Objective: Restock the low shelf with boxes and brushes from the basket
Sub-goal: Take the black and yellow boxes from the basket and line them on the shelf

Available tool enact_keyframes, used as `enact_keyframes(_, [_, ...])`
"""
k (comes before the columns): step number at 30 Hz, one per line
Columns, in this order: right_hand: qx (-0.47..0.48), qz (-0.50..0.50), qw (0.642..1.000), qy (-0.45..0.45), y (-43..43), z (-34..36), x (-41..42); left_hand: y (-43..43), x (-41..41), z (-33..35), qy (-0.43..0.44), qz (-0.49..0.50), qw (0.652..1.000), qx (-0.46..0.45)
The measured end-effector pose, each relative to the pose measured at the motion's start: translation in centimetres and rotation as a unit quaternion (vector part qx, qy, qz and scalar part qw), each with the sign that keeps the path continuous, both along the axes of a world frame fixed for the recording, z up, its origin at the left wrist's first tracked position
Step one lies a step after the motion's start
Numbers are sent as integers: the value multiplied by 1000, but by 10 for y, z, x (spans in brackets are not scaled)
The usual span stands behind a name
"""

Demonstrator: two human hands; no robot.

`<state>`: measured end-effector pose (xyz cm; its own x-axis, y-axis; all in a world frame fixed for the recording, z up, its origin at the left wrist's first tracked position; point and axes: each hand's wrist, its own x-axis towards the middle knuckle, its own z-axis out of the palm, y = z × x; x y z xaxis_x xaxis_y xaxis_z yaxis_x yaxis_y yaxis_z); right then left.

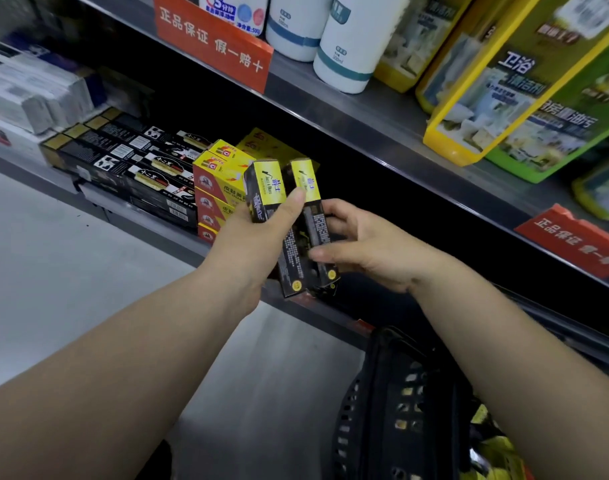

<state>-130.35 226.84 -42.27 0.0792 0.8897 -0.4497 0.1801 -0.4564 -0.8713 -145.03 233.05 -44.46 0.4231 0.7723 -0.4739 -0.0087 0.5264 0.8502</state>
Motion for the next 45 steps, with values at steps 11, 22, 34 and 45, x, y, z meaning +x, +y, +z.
enact_keyframes(11, [-282, 132, 790, -528, 65, -96, 66, 16, 1, -7, 42, 74, 995, -58])
enact_keyframes(22, [-292, 201, 807, -472, 62, -121, 61, 15, 5, -15, 94, 58, 994, 14])
enact_keyframes(34, [19, 194, 946, -257, 3, -4, 2, 0, 9, -9, 46, 19, 999, -5])
enact_keyframes(45, [-196, 215, 828, -479, 37, -39, 79, -1, 5, -11, 125, -102, 978, 133])
